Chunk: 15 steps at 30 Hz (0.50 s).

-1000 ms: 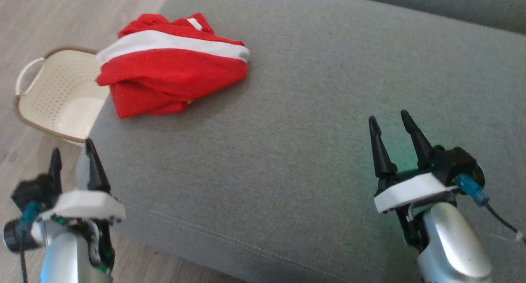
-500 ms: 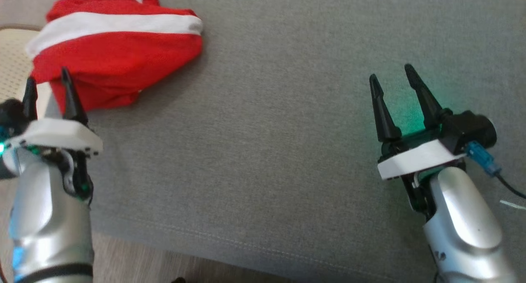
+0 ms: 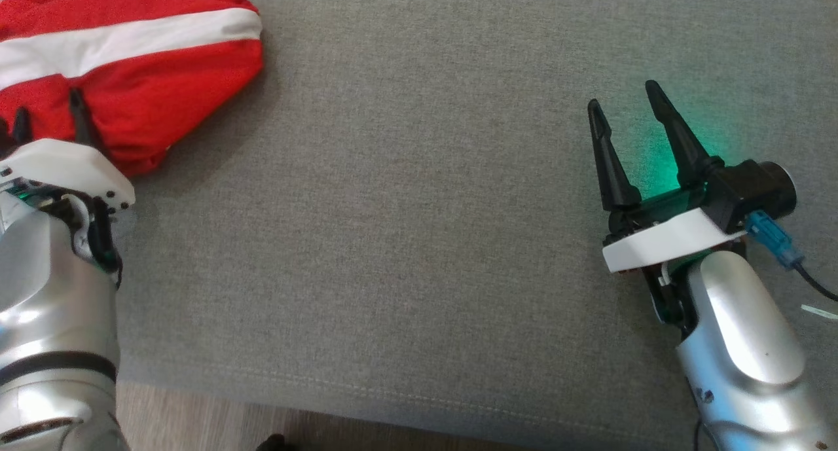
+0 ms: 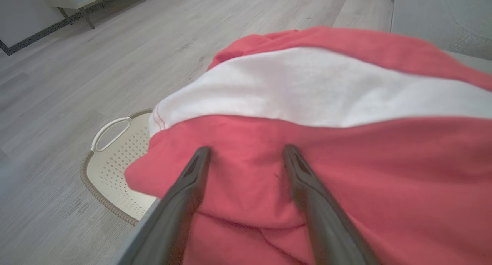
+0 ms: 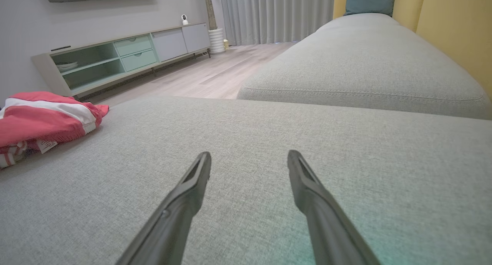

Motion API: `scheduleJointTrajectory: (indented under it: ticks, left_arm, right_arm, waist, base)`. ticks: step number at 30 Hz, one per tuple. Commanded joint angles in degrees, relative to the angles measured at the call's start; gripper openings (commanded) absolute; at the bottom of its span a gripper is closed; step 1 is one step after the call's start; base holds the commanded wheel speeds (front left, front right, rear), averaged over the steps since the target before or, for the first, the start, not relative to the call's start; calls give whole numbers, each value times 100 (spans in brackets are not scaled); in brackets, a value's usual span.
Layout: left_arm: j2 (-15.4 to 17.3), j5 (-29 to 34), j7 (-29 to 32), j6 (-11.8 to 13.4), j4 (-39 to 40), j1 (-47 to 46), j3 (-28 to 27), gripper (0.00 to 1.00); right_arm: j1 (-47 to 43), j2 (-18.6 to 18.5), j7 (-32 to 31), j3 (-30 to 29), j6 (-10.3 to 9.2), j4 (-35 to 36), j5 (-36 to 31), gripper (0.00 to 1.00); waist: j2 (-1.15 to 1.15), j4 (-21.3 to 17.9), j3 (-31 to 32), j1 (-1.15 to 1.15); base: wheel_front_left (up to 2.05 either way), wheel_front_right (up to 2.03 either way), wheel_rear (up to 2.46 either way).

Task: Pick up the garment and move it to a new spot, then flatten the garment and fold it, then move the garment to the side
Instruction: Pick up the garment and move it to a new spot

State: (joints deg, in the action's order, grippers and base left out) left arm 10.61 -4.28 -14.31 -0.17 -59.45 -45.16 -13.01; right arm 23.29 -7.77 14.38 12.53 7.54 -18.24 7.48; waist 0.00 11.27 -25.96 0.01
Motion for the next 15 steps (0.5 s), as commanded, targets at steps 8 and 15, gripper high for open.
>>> scheduleJointTrajectory:
  ticks: [8, 15]
  left_arm:
    - [388, 19, -69, -36, -110, -149, -9, 0]
    - [406, 140, -69, -54, 764, -108, 141, 0]
  right_arm:
    - [54, 84, 62, 89, -5, 95, 32, 100]
    - [-38, 196, 62, 31, -5, -3, 91, 100]
  waist:
    - [0, -59, 159, -1]
    - [0, -95, 514, -1]
  base:
    - [0, 0, 0]
    - [0, 0, 0]
